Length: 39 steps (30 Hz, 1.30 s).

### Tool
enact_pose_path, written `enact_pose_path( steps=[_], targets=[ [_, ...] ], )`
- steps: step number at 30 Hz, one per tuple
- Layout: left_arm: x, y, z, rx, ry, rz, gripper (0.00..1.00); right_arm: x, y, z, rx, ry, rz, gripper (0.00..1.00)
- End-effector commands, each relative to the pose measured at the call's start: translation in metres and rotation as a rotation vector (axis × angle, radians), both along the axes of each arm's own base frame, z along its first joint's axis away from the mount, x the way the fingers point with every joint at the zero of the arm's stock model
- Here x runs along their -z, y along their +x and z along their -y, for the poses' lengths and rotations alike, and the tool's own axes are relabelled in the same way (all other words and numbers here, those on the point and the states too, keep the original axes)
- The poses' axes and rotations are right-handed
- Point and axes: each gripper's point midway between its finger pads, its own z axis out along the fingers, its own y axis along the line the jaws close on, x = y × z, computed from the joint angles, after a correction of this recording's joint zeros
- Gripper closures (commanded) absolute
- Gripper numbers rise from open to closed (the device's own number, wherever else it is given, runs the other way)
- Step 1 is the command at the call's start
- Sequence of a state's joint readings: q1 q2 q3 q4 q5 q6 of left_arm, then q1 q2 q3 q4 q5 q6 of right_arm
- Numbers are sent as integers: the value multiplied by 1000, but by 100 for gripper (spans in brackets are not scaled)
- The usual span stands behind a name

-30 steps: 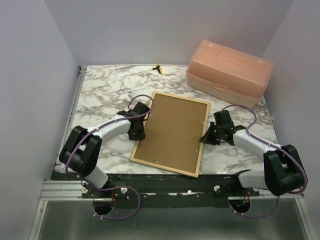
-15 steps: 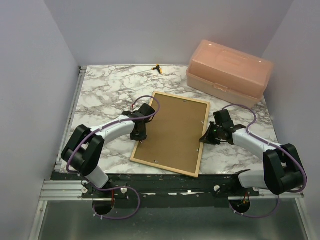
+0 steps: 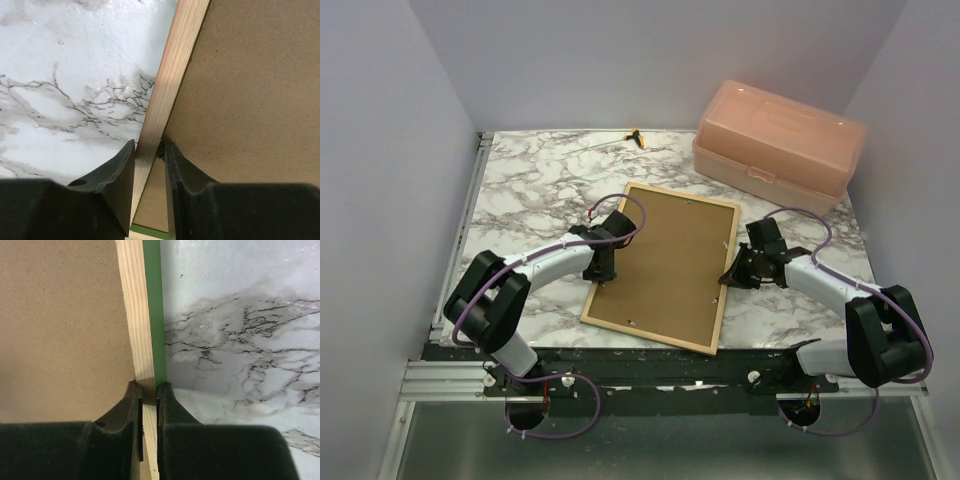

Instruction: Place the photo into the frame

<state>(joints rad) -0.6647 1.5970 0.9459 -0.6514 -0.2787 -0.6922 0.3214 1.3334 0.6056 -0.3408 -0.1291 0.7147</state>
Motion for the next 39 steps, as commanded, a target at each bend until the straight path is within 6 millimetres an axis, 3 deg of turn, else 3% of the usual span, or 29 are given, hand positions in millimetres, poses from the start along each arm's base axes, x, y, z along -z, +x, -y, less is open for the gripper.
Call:
enact_pose_path(
  steps=[1,18,26,31,35,39],
  targets=[
    [40,-60,-10,39,36,-233,100,-1,1,-11,16,49,-31,100],
    [46,-78,-10,48,66,-276,100,-2,5,-11,14,38,-32,100],
    [32,-68,0,59,32,-242,100,-9,10,-15,-12,48,-21,100],
    [4,-43,22,80,-77,-141,31,-9,11,-12,-41,17,-21,100],
    [-19,-18,33,80,-141,-69,13,-8,10,-11,-45,11,-27,100],
    [-36,12,38,69,-187,-13,10,-7,9,-11,-50,13,-29,100]
  ],
)
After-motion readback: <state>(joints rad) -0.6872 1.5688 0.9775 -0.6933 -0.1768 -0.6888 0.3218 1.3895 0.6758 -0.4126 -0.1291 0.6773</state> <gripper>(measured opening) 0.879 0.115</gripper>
